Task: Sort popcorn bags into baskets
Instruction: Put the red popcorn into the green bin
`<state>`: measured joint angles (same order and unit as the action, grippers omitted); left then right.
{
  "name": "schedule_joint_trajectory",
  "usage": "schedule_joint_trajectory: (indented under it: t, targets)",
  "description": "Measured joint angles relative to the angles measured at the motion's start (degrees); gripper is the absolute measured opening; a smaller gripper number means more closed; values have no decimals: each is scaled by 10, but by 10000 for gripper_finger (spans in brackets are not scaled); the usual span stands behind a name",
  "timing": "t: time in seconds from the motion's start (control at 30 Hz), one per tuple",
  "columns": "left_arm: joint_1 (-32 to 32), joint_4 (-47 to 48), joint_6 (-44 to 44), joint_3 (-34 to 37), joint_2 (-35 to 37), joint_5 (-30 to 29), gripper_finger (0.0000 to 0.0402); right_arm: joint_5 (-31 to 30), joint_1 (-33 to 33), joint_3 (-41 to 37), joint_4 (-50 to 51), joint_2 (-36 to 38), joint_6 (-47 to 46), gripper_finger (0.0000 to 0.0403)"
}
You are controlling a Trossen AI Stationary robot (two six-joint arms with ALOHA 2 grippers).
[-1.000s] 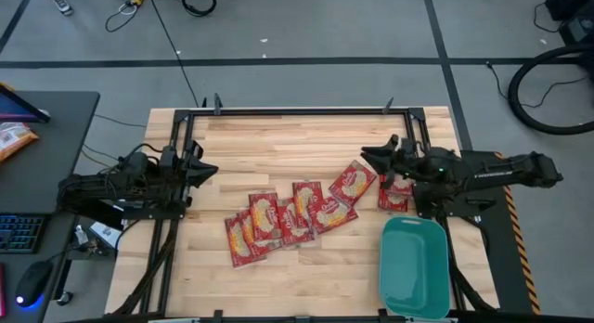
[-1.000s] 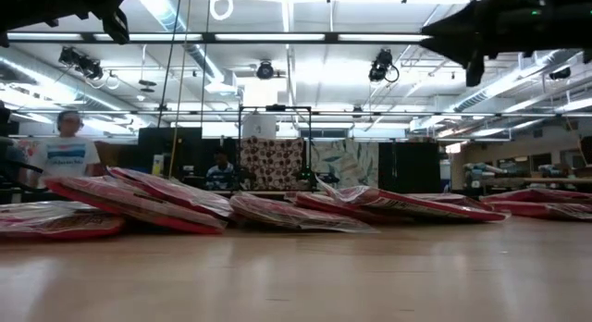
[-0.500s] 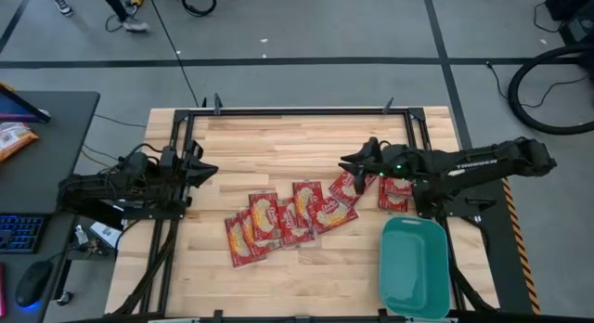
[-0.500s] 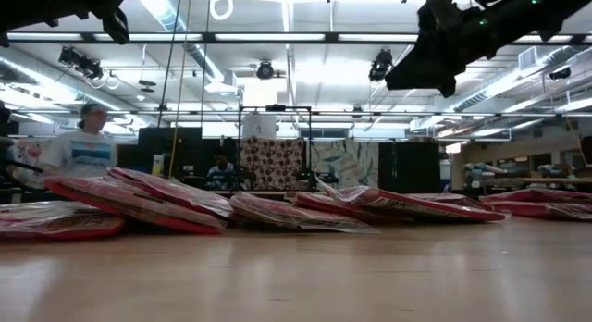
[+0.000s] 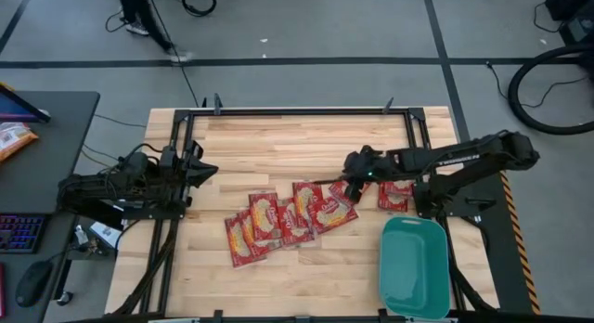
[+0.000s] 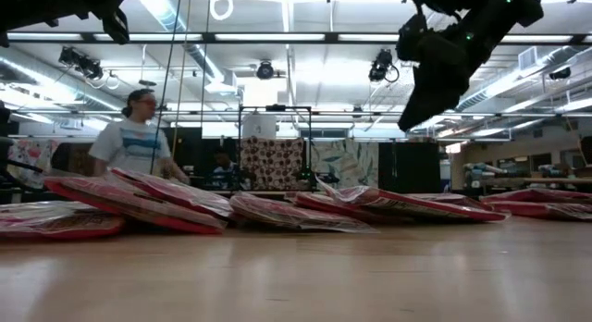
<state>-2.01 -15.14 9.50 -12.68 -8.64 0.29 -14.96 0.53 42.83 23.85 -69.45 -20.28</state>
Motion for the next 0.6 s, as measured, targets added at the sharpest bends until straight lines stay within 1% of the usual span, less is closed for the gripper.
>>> schedule_joint_trajectory:
  t: [0.23, 0.43, 0.6]
  targets:
    - [0, 0, 0, 0, 0, 0, 27, 46, -35, 32, 20, -78, -7, 110]
    - [0, 0, 0, 0, 0, 0, 27, 41, -95, 73, 19, -149, -1, 110]
    - [0, 0, 0, 0, 0, 0, 27, 4, -156, 112, 20, -208, 11, 110]
